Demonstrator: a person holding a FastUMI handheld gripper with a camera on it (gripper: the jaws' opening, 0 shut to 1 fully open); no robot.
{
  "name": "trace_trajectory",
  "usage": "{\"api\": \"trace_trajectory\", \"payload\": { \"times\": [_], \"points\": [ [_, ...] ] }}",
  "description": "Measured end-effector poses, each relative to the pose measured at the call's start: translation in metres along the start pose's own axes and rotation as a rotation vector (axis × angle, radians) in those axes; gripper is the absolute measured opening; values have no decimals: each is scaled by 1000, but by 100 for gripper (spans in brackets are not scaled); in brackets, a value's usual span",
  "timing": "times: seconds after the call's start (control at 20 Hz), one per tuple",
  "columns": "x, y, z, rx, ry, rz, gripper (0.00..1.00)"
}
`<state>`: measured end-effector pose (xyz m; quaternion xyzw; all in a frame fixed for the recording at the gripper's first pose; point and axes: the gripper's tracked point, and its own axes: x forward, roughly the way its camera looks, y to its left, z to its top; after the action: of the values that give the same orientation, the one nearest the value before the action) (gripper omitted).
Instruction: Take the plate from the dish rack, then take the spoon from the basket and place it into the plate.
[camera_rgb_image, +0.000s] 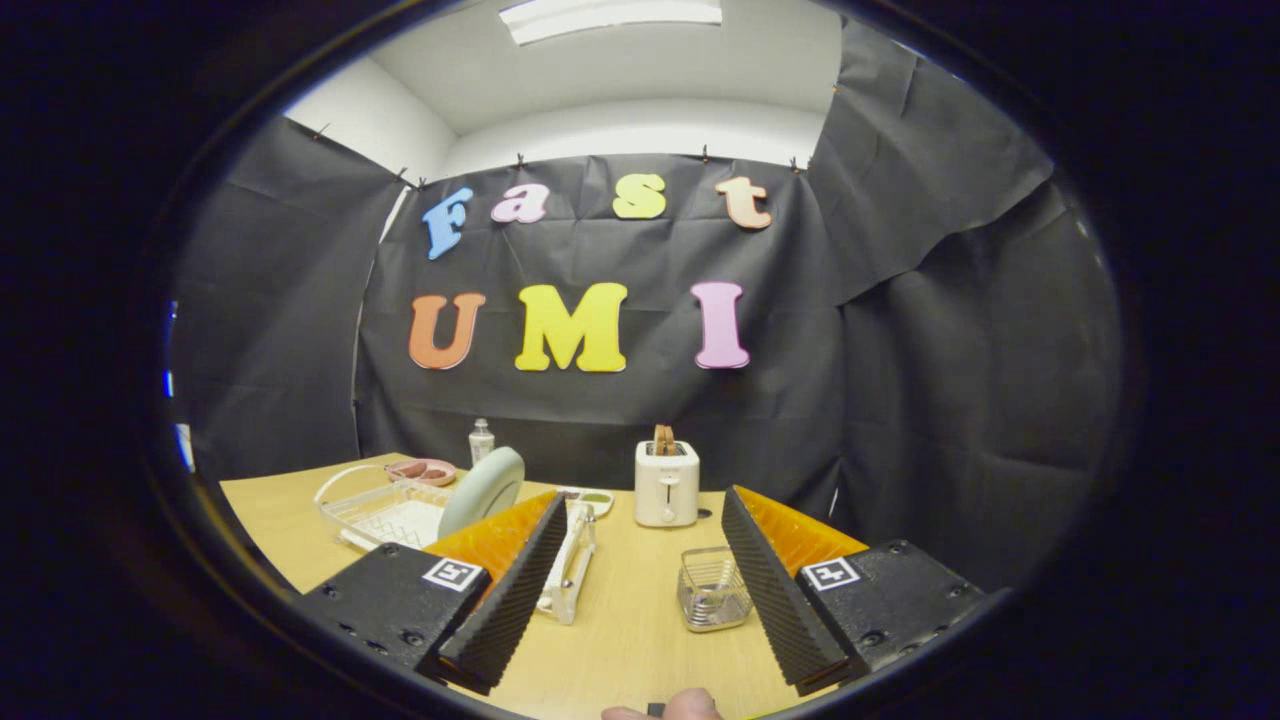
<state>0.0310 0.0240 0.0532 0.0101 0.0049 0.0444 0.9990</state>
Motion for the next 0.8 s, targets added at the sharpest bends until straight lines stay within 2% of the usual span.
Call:
{"api": "trace_trajectory", "payload": {
  "times": [0.5,0.8],
  "points": [
    [72,45,76,-32,103,113,100],
    [128,106,85,-15,302,222,100]
  ]
}}
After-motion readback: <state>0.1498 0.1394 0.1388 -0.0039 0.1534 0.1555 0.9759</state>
